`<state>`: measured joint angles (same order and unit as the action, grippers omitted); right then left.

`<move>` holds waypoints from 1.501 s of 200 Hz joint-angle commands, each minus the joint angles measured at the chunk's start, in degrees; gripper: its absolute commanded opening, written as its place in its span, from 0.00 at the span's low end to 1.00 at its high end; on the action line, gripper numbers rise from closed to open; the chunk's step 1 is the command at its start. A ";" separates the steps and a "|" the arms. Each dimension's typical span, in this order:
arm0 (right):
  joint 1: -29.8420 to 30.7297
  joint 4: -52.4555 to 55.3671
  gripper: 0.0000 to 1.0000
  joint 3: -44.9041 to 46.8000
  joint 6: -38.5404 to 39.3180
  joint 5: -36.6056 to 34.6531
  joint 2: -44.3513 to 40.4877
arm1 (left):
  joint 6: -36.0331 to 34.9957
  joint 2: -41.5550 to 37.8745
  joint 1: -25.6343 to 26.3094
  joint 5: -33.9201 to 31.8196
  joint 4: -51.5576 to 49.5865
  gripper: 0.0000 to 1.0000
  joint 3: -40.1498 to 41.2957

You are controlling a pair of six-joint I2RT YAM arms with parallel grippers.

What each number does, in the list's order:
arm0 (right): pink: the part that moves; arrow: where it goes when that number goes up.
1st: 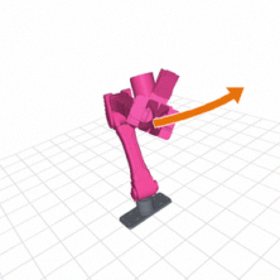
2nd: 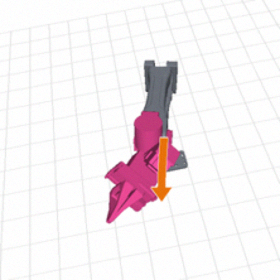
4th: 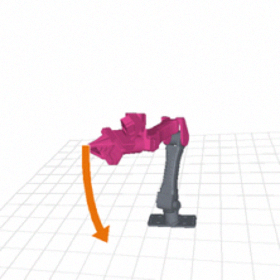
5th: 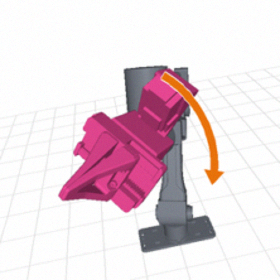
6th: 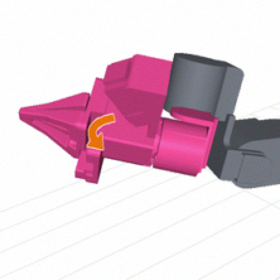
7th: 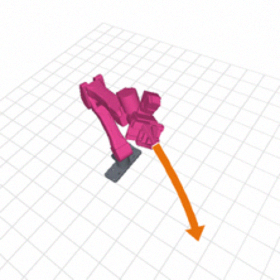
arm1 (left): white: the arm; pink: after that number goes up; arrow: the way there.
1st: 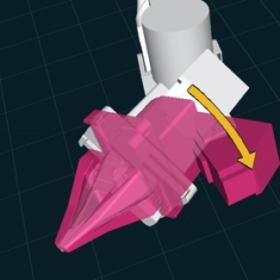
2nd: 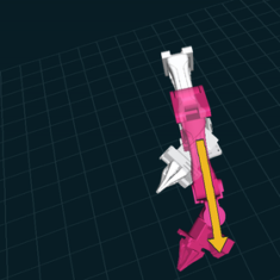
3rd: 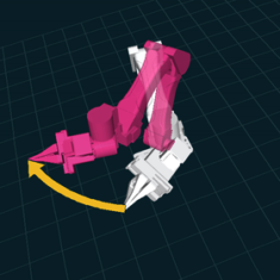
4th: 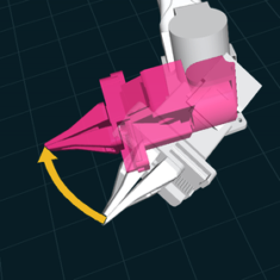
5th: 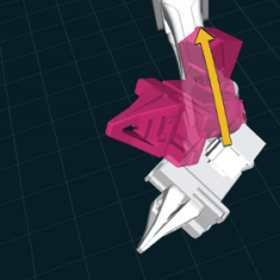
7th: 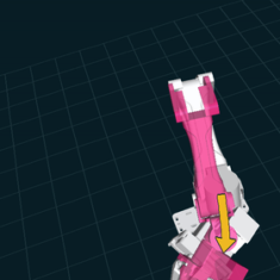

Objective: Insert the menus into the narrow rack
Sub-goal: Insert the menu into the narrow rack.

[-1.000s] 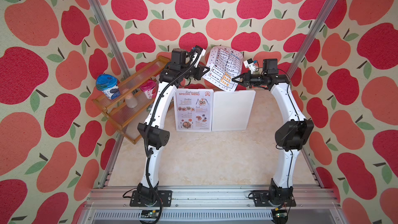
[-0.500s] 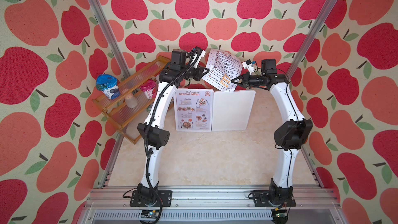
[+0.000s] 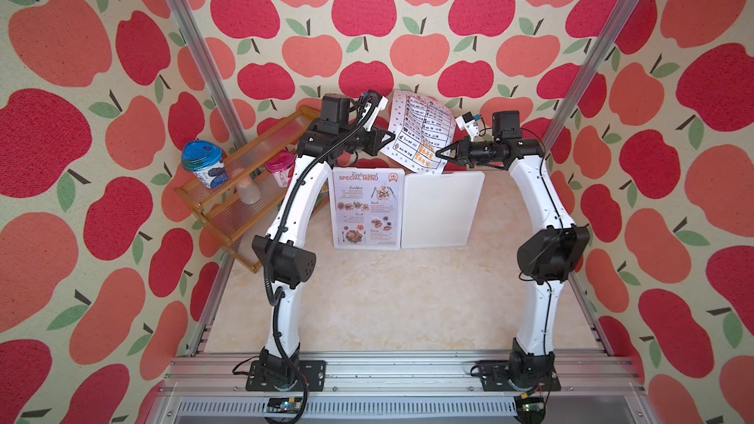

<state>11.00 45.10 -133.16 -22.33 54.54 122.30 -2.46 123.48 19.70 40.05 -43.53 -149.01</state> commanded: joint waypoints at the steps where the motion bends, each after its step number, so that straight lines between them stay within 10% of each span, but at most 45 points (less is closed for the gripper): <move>1: -0.27 2.30 0.00 -1.31 2.02 -0.66 1.21 | -0.80 -2.72 -0.55 0.74 1.25 0.00 0.90; 300: -3.25 -4.40 0.00 11.38 6.18 3.25 -7.25 | -0.70 -1.86 0.78 3.28 0.87 0.00 -0.59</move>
<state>9.08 40.12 -123.87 -17.54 58.65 116.66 -2.46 121.25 21.23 42.92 -42.57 -147.50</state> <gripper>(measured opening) 0.056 0.046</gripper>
